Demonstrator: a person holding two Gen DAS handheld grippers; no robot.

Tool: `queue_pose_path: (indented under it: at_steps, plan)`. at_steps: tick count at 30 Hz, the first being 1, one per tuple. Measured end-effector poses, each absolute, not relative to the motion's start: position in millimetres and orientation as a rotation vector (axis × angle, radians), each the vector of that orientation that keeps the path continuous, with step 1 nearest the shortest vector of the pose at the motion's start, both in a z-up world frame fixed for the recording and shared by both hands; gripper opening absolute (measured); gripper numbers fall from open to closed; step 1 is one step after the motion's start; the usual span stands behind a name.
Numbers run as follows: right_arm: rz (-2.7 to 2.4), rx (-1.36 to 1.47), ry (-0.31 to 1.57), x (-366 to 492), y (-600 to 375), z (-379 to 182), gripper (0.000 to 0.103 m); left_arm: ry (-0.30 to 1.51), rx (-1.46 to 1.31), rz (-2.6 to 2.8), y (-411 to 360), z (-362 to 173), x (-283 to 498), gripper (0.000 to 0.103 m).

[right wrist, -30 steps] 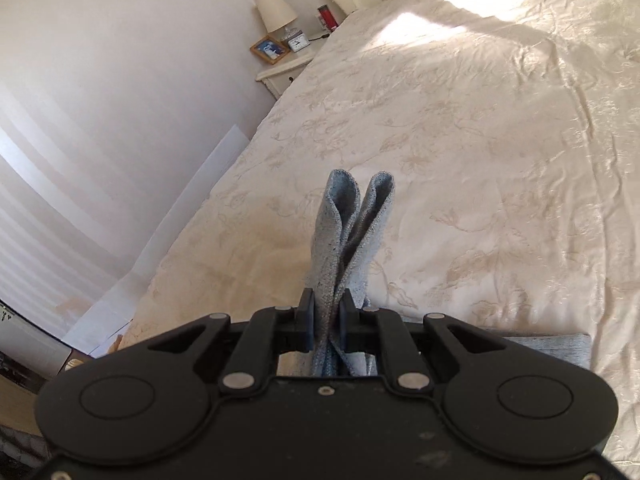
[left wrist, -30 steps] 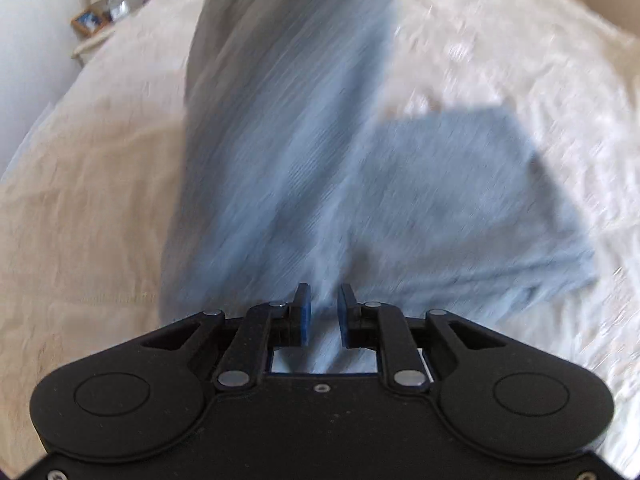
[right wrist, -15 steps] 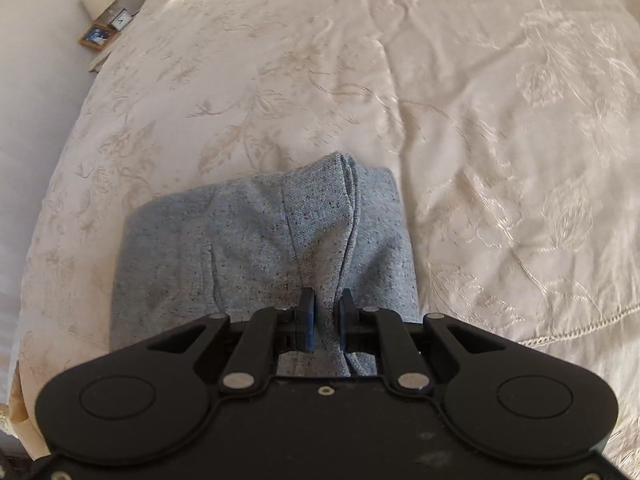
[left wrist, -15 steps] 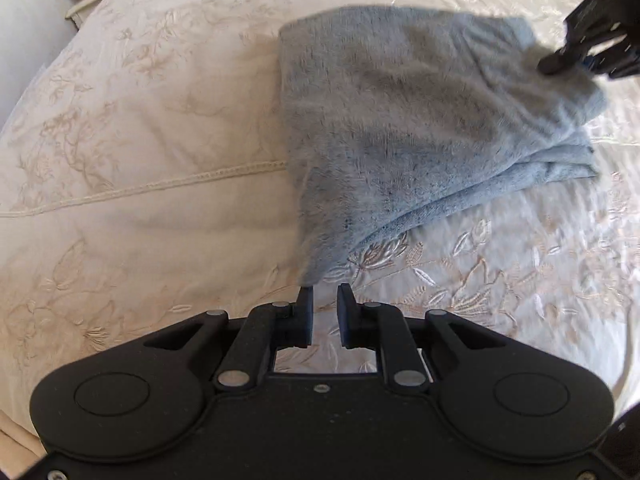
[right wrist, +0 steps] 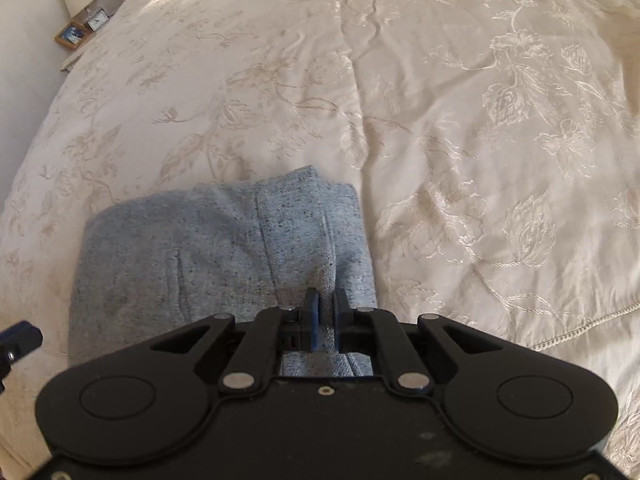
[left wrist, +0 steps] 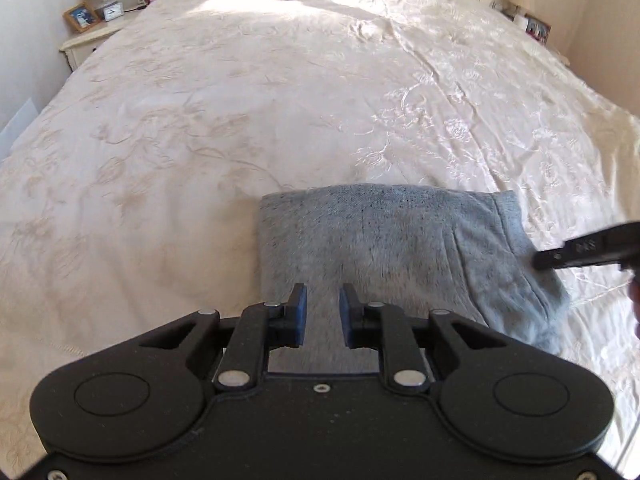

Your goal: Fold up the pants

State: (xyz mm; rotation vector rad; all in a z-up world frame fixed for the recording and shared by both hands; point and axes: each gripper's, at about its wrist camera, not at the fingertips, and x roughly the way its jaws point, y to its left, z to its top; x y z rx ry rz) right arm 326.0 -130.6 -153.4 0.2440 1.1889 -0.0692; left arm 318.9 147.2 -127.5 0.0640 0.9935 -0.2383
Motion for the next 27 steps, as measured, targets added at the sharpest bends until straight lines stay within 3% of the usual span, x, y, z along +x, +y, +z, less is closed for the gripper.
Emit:
queue_pose_path:
  at_steps: [7,15,16,27]
  plan:
    - [-0.076,0.178,0.954,323.9,-118.8,-106.3,0.017,1.022,0.049,-0.211,131.8,-131.7,362.5,0.03]
    - [-0.038,0.081,1.096,376.0,-86.7,-171.0,0.016,1.194,0.036,-0.149,128.3,-194.9,423.8,0.036]
    - [-0.05,0.086,1.119,380.1,-88.9,-181.9,0.013,1.196,0.038,-0.152,128.0,-198.2,425.3,0.037]
    - [-0.063,0.093,1.133,384.2,-91.6,-185.0,0.011,1.196,0.081,-0.135,116.7,-183.2,417.1,0.037]
